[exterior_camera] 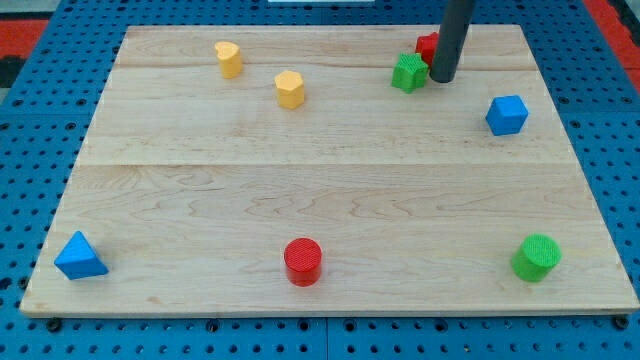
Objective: Slide the blue cube slightly left
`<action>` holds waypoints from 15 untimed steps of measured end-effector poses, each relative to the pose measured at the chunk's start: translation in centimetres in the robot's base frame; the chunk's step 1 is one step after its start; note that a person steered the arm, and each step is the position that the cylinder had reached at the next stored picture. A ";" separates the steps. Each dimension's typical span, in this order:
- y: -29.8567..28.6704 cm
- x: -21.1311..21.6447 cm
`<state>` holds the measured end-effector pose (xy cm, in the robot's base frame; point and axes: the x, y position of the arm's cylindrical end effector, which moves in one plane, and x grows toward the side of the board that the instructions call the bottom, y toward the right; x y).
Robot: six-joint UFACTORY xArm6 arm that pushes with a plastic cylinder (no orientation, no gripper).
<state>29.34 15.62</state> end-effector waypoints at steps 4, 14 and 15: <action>-2.2 0.6; 13.6 10.0; 12.6 8.4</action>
<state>37.71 28.20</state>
